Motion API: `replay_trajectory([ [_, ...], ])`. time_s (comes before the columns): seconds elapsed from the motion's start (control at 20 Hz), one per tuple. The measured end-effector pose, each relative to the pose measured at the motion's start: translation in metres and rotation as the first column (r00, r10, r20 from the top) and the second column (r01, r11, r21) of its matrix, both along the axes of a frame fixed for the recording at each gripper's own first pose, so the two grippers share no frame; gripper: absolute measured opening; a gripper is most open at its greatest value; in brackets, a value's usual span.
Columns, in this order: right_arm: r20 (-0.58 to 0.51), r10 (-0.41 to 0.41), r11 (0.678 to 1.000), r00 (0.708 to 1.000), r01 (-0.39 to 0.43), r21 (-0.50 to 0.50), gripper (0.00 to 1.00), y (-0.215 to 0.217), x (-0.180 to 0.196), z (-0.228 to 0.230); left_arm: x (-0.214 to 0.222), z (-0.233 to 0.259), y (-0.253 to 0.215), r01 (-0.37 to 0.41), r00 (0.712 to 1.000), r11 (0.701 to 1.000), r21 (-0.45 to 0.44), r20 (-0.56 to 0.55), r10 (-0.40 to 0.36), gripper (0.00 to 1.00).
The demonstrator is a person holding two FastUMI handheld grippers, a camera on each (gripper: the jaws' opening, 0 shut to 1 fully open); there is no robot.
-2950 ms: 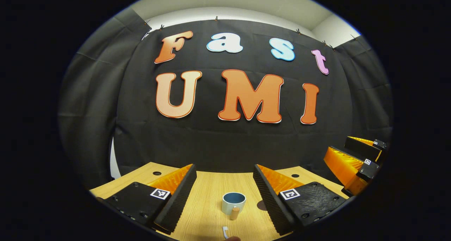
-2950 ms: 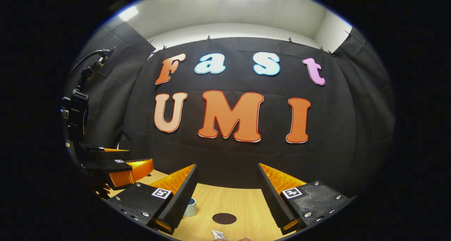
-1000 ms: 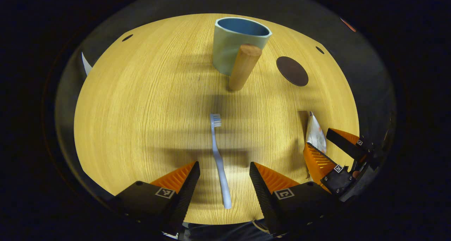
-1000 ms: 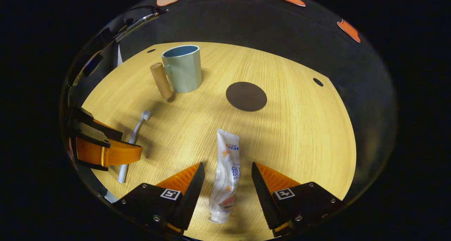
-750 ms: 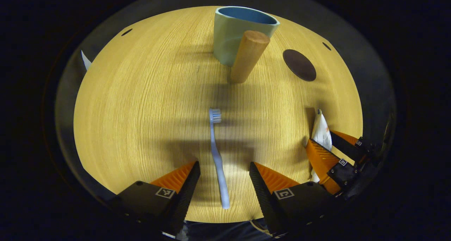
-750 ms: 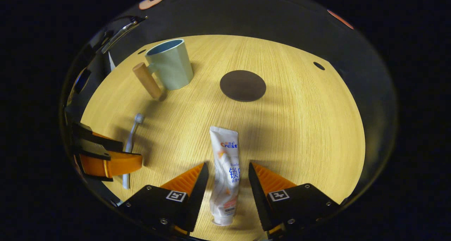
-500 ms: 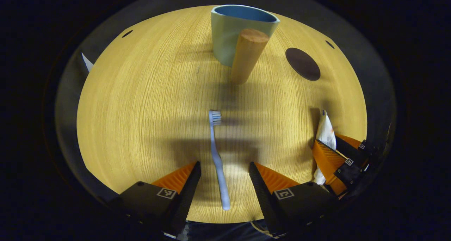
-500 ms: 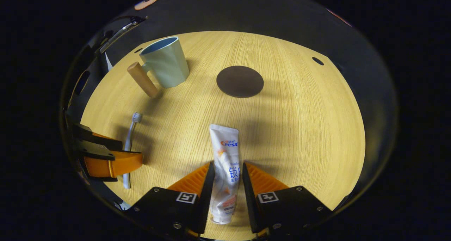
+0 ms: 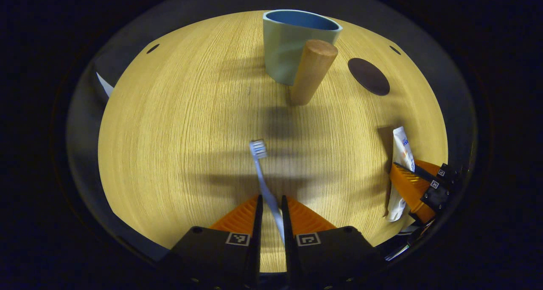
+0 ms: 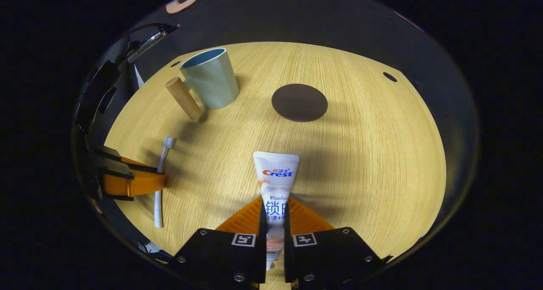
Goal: Put the toothbrush and toothpaste on the desktop into the cup, then pick up the cup and place it on the coaster on the desktop.
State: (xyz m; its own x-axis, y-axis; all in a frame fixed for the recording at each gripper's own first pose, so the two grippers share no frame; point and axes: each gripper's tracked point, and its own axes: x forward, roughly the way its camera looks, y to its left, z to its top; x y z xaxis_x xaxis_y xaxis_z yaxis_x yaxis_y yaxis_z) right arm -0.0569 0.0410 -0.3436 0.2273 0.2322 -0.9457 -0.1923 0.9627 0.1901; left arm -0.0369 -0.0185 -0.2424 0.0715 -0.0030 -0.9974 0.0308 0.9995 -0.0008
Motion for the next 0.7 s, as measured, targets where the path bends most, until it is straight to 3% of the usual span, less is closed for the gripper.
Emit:
replay_trajectory([
  [0.05,-0.004,-0.003,1.0,1.0,0.003,0.025,0.17,0.001,-0.002,0.0,-0.001,-0.001,0.002,0.024,1.0,1.0,0.0,0.0,-0.024,0.18],
  [0.4,0.085,-0.037,0.999,0.996,0.034,0.035,0.16,-0.002,0.007,0.012,0.0,-0.006,0.015,0.011,0.997,0.998,-0.054,0.075,-0.007,0.05],
  [0.5,0.123,-0.054,0.997,0.991,0.047,0.053,0.16,-0.005,0.013,0.02,0.004,-0.008,0.011,0.006,0.995,0.995,-0.102,0.101,0.005,0.05],
  [0.6,0.174,-0.071,0.996,0.982,0.061,0.061,0.16,-0.01,0.021,0.032,0.002,-0.013,0.001,-0.031,0.993,0.976,-0.214,0.103,0.054,0.05],
  [0.7,0.195,-0.097,0.993,0.976,0.081,0.085,0.16,-0.014,0.025,0.045,0.007,-0.015,0.0,-0.029,0.99,0.968,-0.249,0.124,0.062,0.05],
])
